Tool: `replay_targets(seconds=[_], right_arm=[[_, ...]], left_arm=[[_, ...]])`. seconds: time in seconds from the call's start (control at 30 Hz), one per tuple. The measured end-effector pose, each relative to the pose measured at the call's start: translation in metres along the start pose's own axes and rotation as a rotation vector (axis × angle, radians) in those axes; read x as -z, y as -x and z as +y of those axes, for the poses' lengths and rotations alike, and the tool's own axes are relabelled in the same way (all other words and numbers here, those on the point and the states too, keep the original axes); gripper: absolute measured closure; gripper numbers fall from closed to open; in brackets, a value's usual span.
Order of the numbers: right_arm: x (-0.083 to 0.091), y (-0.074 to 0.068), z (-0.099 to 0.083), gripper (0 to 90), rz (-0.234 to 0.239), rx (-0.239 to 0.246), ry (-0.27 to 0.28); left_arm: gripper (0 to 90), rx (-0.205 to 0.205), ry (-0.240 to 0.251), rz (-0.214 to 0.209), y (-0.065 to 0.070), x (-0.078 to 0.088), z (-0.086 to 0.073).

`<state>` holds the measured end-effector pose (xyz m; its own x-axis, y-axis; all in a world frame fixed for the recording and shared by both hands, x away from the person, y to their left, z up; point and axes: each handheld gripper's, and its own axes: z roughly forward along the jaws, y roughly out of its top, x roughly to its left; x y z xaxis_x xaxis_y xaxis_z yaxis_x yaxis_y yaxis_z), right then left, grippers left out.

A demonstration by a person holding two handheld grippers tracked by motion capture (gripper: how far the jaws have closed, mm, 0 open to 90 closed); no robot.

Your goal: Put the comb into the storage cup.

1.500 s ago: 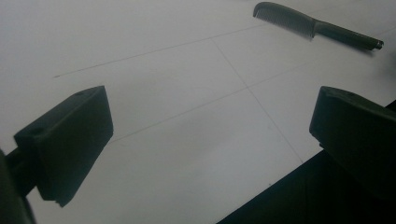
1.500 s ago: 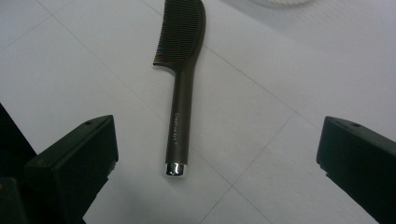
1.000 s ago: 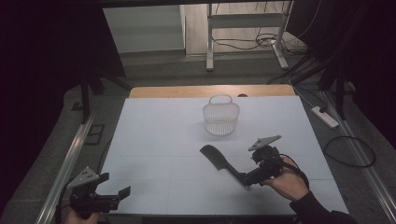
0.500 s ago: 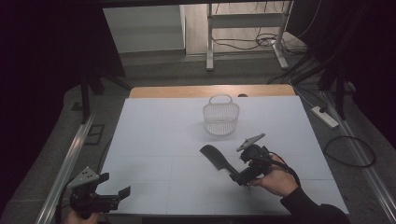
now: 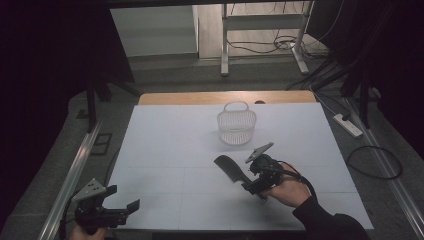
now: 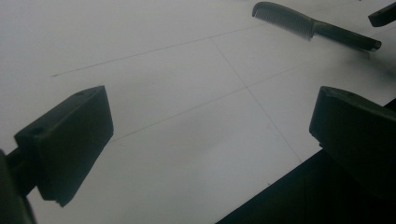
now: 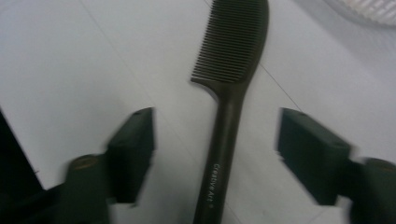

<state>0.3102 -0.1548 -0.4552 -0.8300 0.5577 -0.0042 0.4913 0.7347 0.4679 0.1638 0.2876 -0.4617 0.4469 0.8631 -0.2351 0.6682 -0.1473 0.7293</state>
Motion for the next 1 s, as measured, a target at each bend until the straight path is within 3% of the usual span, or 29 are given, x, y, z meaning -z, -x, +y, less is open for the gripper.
replay_targets(seconds=[0.07,0.1,0.13,0.23,0.3,0.53,1.0], right_arm=[[0.001,0.000,0.001,49.5,0.001,0.006,0.006],[0.002,0.000,0.002,62.9,0.000,-0.005,0.006],[0.002,0.000,0.002,62.9,0.000,-0.005,0.006],[0.003,0.002,0.004,87.2,0.052,-0.008,0.003],[0.003,0.003,0.005,89.2,0.069,-0.003,0.007],[0.000,0.001,0.004,89.2,0.040,0.022,0.003],[-0.024,-0.006,-0.010,89.2,0.055,0.035,-0.055]], left_arm=[[0.4,0.000,0.000,0.001,0.000,0.000,0.000],[0.5,0.000,-0.001,0.000,0.000,0.000,0.000],[0.5,0.000,-0.001,0.001,0.000,0.000,0.000],[0.5,0.001,-0.002,0.000,0.000,0.000,0.000],[0.5,0.002,-0.002,-0.001,0.000,0.000,0.000],[0.6,0.000,-0.005,0.000,0.000,-0.001,0.000],[0.6,-0.001,-0.005,-0.004,0.000,-0.001,0.000]])
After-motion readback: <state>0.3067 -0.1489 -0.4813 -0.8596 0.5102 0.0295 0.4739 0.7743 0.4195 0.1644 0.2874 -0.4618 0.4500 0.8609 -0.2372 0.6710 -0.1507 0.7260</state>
